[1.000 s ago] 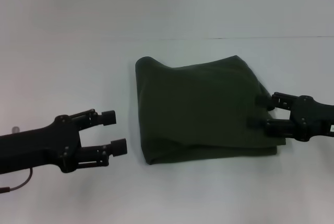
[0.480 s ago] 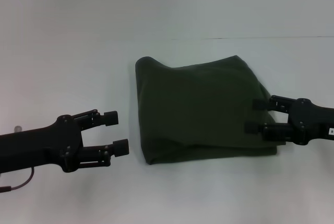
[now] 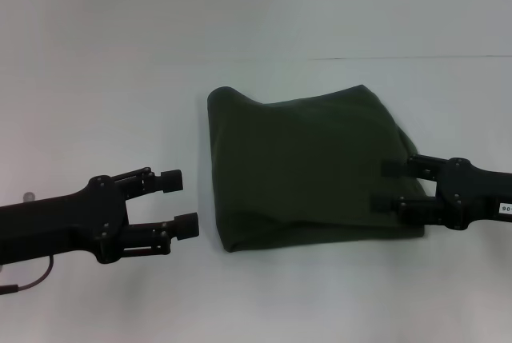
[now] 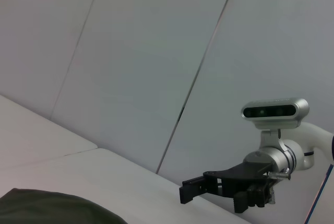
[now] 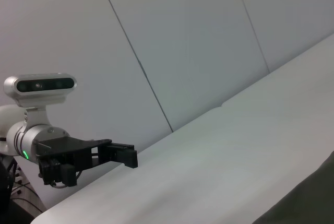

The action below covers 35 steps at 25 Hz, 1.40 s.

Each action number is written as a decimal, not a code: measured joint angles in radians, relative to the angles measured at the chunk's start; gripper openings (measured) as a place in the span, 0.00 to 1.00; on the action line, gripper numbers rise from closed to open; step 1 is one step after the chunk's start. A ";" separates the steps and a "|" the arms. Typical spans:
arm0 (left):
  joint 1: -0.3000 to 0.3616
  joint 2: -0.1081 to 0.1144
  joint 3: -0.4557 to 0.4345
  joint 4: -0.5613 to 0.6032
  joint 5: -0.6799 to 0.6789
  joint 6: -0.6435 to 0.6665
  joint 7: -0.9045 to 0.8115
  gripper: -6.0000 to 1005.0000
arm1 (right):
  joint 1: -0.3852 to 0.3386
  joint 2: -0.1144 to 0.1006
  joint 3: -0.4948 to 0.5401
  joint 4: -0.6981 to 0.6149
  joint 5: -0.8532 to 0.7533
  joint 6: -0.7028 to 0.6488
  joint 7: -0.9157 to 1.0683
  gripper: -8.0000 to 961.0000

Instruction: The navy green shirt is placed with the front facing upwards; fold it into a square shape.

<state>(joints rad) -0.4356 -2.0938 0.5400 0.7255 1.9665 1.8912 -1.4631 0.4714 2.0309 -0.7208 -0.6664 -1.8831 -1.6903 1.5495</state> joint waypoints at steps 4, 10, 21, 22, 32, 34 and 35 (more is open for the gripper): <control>0.000 0.000 0.000 0.000 0.000 0.001 0.000 0.89 | -0.001 -0.001 -0.001 0.000 0.000 -0.001 0.001 0.96; -0.001 0.000 0.001 0.001 0.000 0.008 -0.002 0.89 | 0.000 -0.002 -0.002 0.003 -0.001 -0.002 0.005 0.96; -0.009 0.003 0.021 0.004 0.002 0.011 -0.021 0.89 | 0.007 -0.003 -0.006 -0.004 -0.024 -0.006 0.024 0.96; -0.009 0.003 0.024 0.005 0.002 0.011 -0.021 0.89 | 0.008 -0.004 -0.008 -0.004 -0.024 -0.007 0.025 0.96; -0.016 0.004 0.028 0.005 0.004 0.011 -0.024 0.89 | 0.013 -0.009 -0.017 -0.002 -0.025 -0.007 0.030 0.96; -0.017 0.004 0.031 0.005 0.005 0.011 -0.024 0.89 | 0.013 -0.009 -0.021 -0.002 -0.025 -0.007 0.031 0.96; -0.017 0.005 0.033 0.005 0.005 0.010 -0.025 0.89 | 0.013 -0.009 -0.022 -0.001 -0.025 -0.007 0.031 0.96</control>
<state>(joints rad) -0.4526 -2.0893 0.5727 0.7302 1.9711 1.9011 -1.4877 0.4847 2.0221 -0.7432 -0.6677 -1.9082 -1.6972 1.5810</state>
